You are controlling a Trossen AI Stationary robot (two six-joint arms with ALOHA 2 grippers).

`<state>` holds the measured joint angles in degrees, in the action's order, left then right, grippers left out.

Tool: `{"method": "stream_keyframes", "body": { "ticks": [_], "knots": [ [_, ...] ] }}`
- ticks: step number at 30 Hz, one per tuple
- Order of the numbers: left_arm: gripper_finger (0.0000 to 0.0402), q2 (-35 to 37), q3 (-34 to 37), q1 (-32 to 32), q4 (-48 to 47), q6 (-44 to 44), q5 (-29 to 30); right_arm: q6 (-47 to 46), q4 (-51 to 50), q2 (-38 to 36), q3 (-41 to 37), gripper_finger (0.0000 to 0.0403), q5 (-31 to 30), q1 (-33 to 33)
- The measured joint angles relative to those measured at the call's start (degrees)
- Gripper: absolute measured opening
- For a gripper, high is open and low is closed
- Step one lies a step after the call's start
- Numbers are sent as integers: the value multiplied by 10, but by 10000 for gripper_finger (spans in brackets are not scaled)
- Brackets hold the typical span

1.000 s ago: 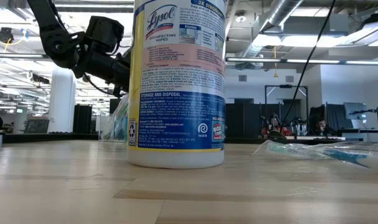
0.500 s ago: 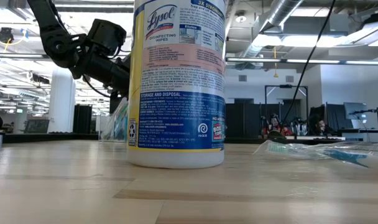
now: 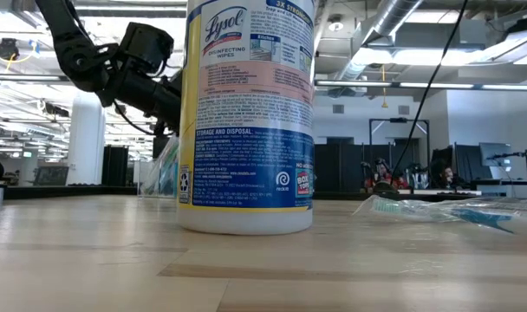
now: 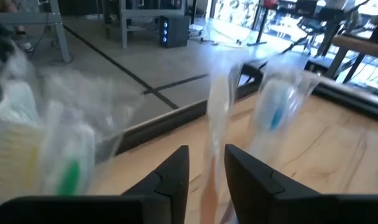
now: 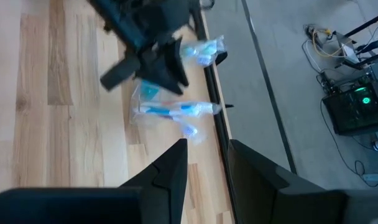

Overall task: Pick & Place toothbrushing station
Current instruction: Put the orange toothbrush into the transparent organizer, then put the blue toothbrush into the transparent organizer

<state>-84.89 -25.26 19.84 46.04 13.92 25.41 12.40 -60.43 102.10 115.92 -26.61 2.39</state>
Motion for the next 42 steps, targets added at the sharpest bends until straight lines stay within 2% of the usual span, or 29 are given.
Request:
{"method": "stream_keyframes", "body": {
  "ticks": [4, 12, 17, 26, 29, 36, 42],
  "knots": [
    [106, 42, 0, 0, -15, 0, -1, -22, -32, 0, 0, 107, 9, 0],
    [106, 98, 0, -1, -46, 0, -39, -64, -111, 0, 0, 107, 138, 13],
    [108, 116, 0, -11, -47, 0, -55, -85, -164, 0, -5, 107, 192, 14],
    [108, 139, 0, -37, -47, 0, -57, -170, -182, 0, -114, 107, 251, -10],
    [108, 141, 0, -44, -48, 0, -57, -226, -170, 0, -155, 107, 267, -24],
    [108, 141, 0, -59, -48, 0, -57, -349, -129, 0, -244, 107, 369, -54],
    [108, 141, 0, -71, -49, 0, -56, -480, -69, 0, -320, 107, 400, -81]
  ]
}}
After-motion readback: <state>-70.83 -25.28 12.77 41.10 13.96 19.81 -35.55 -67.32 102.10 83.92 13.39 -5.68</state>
